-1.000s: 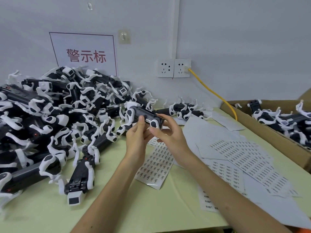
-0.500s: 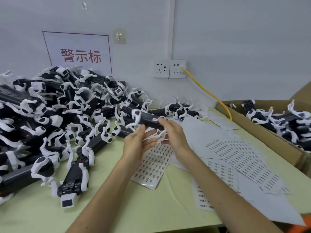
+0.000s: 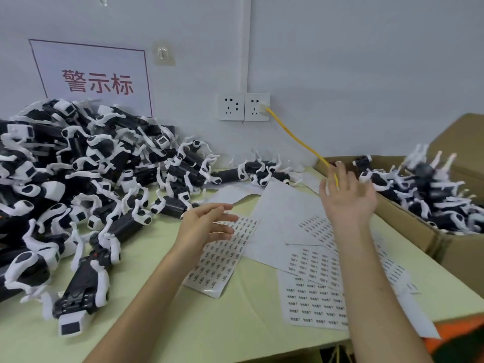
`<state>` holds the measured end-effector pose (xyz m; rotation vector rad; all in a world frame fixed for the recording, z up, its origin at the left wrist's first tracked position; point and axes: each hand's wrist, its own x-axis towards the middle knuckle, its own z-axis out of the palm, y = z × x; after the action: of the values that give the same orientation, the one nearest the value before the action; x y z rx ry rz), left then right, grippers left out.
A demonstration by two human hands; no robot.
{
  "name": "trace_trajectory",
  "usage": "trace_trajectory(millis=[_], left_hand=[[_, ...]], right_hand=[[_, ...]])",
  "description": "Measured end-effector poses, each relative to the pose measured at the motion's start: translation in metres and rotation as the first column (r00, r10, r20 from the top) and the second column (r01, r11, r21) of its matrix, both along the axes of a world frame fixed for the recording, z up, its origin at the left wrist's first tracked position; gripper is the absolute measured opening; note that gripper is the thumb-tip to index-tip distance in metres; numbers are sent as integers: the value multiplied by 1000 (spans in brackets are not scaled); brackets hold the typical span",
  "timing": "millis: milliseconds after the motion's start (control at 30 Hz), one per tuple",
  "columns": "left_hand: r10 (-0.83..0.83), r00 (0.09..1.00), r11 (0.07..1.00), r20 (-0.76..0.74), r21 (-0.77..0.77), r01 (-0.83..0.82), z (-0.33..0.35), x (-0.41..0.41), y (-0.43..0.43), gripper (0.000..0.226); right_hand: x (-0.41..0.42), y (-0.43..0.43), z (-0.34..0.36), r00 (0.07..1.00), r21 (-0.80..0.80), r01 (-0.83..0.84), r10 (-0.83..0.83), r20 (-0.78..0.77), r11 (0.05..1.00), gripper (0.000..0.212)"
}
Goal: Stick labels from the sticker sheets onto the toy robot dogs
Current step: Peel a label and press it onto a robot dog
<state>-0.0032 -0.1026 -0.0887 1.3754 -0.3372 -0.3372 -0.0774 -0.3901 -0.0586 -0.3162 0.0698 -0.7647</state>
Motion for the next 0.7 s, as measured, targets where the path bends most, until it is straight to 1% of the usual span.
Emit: trace_trajectory(millis=[67,100,133,200,233,267,300,367,467,600,700], left_hand=[[19,1000,1000,3,15,-19,0,0,0,20],[35,999,999,0,16,-35,0,0,0,21],[60,998,998,-3,11,-60,-1,0,0,22],[141,990,990,-12,-13,-141,-1,2,2,23],[192,981,981,-17,-33,-193,-2,3,2,23],[246,969,968,-22,-52,-246,-2,5,4,22],[299,954,952,-26,-66,-300,-3,7,5,22],[394,919,916,-24,-70,-395,-4,10,7,26],[489,872,871,5,-54,-488,-8,14,8,33],[584,812,810,1,-58,-583,-9,18,11,39],[657,753,748,-39,-87,-658,-8,20,14,39]], right_hand=[[5,9,-3,999,25,-24,25,-39,999,43],[8,14,-2,996,-3,-45,44,-81,999,39],[12,20,0,987,-66,-67,57,-148,996,36],[22,35,4,942,-248,-115,26,-336,962,28],[27,44,4,901,-354,-143,-27,-433,924,25],[31,54,3,852,-465,-174,-103,-513,868,21],[35,63,1,808,-567,-210,-185,-559,797,18],[39,81,-3,766,-702,-278,-290,-574,655,20],[42,102,-9,770,-789,-347,-326,-548,508,22],[46,118,-17,783,-845,-399,-348,-516,357,24],[47,124,-21,774,-855,-436,-367,-516,283,24]])
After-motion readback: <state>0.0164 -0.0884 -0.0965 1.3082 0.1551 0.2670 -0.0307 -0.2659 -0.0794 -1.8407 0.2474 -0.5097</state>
